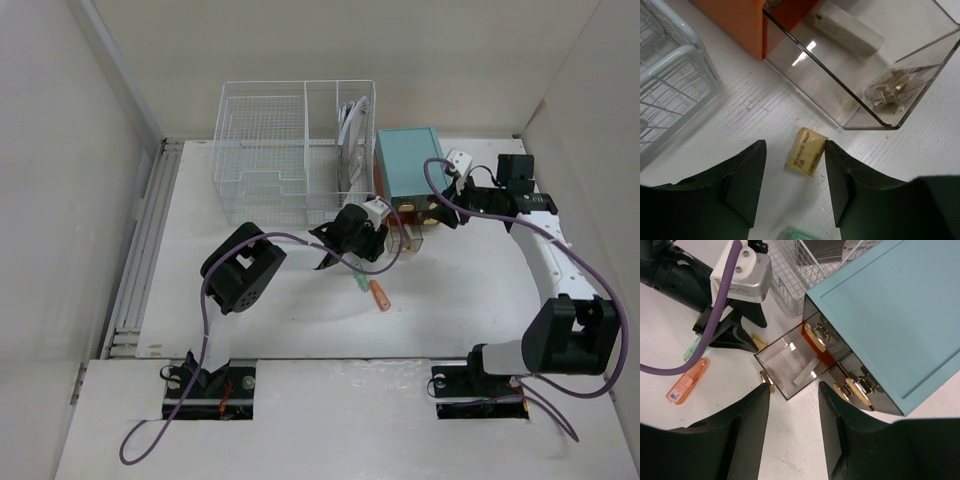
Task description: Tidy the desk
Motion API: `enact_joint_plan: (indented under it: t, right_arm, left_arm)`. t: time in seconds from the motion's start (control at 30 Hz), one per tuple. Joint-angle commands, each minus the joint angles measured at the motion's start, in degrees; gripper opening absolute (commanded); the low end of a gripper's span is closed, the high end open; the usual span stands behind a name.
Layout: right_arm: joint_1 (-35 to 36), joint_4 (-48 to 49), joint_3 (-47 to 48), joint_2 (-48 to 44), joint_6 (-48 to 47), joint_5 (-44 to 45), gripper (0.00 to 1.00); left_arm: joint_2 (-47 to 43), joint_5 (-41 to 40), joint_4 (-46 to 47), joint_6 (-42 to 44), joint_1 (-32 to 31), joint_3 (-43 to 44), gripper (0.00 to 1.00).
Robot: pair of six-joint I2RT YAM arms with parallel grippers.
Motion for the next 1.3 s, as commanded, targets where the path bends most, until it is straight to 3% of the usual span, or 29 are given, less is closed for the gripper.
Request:
enact_joint_plan:
  t: [0.0, 0.23, 0.77, 0.83, 0.87, 1.0, 1.27]
  right_arm:
    - [-0.75, -0.19, 0.54, -1.09, 0.18, -4.20, 0.49]
    - [-1.81, -1.85, 1.59, -0.56, -0.35, -6.14, 0.49]
    - [-2.86, -3.96, 2.12, -0.04, -1.93, -8.33, 0.49]
    - [-2.86, -3.97, 2.12, -0.04, -2.46, -8.33, 0.49]
    - [-2.86, -3.97, 2.12, -0.04, -2.46, -8.86, 0.49]
    - [-3.91, -4.49, 2.12, -0.04, -2.46, -8.86, 0.49]
    - [-4.45, -4.50, 2.12, -0.04, -2.99, -9.39, 0.49]
  left_arm:
    - [-0.07, 2.09, -1.53, 1.36, 0.29, 1.89, 0.46]
    - [0.46, 1.57, -6.00, 4.34, 0.29, 1.89, 0.45]
    - [2.74, -7.93, -14.45, 8.92, -2.44, 4.09, 0.45]
    - [3.26, -7.93, -14.45, 8.92, -2.44, 4.09, 0.38]
    - [3.27, -7.93, -14.45, 8.92, -2.44, 4.09, 0.27]
    - [3.27, -7.93, -14.45, 7.86, -2.44, 4.61, 0.01]
    - [-5.50, -10.03, -12.78, 4.71, -2.96, 3.38, 0.00]
